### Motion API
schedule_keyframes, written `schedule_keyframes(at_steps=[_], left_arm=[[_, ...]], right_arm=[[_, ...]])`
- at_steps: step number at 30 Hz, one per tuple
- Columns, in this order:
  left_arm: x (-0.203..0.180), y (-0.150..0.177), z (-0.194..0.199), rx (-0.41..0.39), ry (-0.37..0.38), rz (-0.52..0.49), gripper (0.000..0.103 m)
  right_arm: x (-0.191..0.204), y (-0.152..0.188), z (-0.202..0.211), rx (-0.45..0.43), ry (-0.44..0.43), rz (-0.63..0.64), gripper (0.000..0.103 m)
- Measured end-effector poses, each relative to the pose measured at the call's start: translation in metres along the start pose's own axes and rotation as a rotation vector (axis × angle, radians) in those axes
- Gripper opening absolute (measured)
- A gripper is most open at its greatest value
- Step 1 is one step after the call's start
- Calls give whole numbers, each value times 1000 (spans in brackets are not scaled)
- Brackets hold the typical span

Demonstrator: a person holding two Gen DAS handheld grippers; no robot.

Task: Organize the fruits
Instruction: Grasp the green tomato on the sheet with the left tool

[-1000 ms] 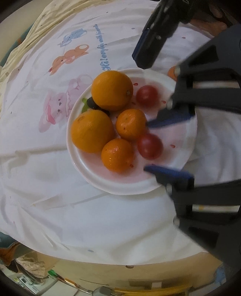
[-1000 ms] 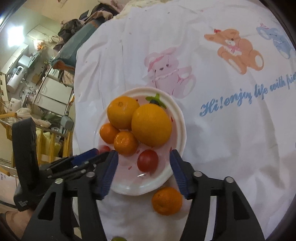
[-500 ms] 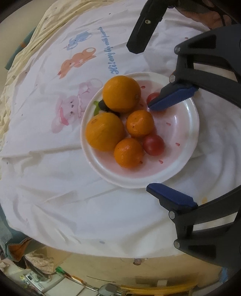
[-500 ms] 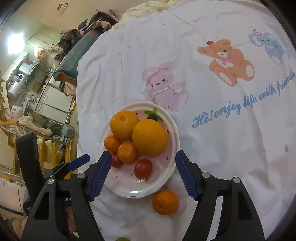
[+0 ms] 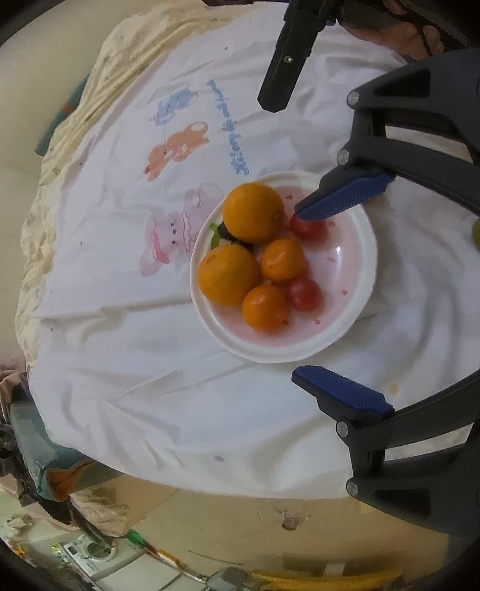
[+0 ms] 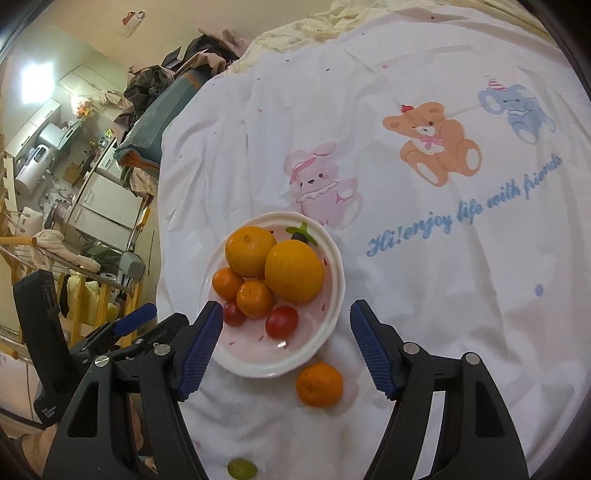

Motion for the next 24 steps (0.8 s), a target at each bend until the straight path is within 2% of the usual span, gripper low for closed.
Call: schedule_keyframes(at_steps=[3, 9, 13, 17, 20, 24], left_arm=[[0, 10, 7, -12, 6, 24, 78], [-12, 34, 19, 25, 26, 1, 78], [-19, 56, 29, 47, 40, -10, 78], [-20, 84, 32, 113, 61, 29, 78], [-22, 110, 29, 187, 64, 46, 78], [-36, 145, 19, 294, 111, 62, 78]], right_arm=[[0, 8, 10, -1, 6, 7, 74], [3, 16, 31, -50, 27, 68, 74], [-3, 24, 42, -64, 35, 58, 87], [-16, 35, 42, -34, 52, 3, 87], [-26, 38, 41, -10, 56, -58, 87], [-35, 38, 38, 7, 58, -105, 87]])
Point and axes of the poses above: each gripper's, at about its wrist camera, not at the fingertips, and z roughly against the way its jaws point, x to its left, y to its underside, the point moved 10 cm from there along -z, roughly the way its jaws point, and after that the axes turned 8 degrees about -z, right-handed, at the moved point
